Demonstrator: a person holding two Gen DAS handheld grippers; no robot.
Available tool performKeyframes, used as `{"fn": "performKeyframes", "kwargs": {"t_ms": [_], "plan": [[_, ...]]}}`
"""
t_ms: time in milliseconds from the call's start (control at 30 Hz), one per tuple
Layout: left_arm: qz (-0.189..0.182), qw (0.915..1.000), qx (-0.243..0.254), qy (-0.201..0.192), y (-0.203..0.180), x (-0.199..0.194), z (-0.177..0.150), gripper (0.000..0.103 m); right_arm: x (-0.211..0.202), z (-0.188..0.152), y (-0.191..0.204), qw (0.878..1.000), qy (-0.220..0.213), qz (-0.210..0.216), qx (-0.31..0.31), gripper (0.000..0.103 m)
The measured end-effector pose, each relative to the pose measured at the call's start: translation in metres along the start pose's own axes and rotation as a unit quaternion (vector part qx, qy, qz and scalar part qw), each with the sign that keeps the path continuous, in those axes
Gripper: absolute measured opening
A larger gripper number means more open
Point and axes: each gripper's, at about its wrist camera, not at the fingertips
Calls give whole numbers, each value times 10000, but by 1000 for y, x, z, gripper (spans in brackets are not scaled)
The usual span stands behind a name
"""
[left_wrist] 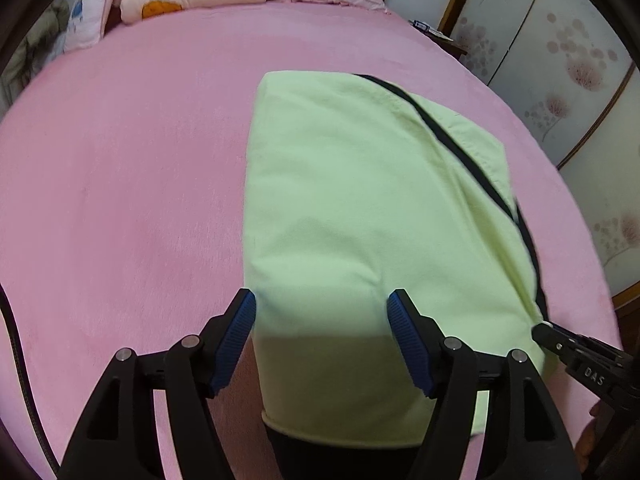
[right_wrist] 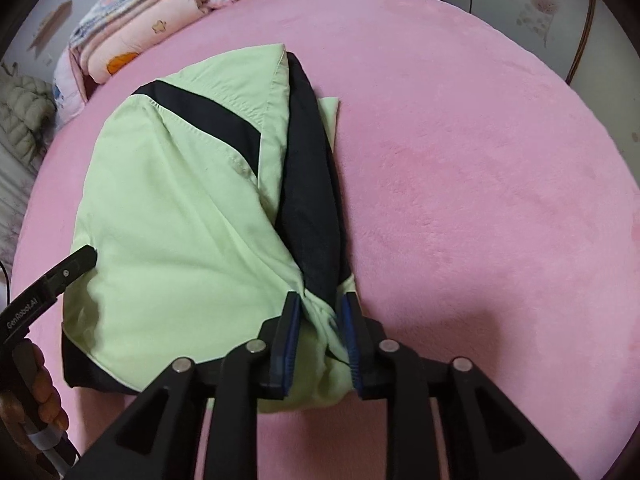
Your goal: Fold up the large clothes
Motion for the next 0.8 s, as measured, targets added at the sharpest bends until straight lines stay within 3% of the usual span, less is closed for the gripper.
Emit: {"fn": "performKeyframes", "kwargs": {"t_ms": [67,200,367,533,667,733,767,800], "plan": [[28,9999,37,-133,3,-20,6,68,-15,7,3,9999,-38,-44,112,23],[241,9964,159,-794,8,-65,17,77,-56,28,20,9975,-702,7,114,25],[307,9934,156,-1090,8,-63,50,77,-48,72,60,9941,-970,429,-212,26],[99,9942,-201,-1049,9,-33,87,77,0,111,99,9903,-801,952,-611,26],[-346,9959,-516,-663,6,5,108,72,52,135,111,9870,-353,1317,-849,26],[-358,9972,-482,-446,1,26,112,71,71,142,106,9882,-180,1151,-991,23],[-285,9981,-422,-336,-1,37,111,71,81,145,98,9908,-178,776,-1095,17],[-138,9991,-349,-197,-3,50,110,71,86,147,89,9920,-199,503,-1144,0]]}}
Point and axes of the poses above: each gripper's, at about its wrist camera, not at the fingertips, and x roughly the way its jaws point, y to its left, z to its top, and after that the axes turned 8 degrees about z, right-handed
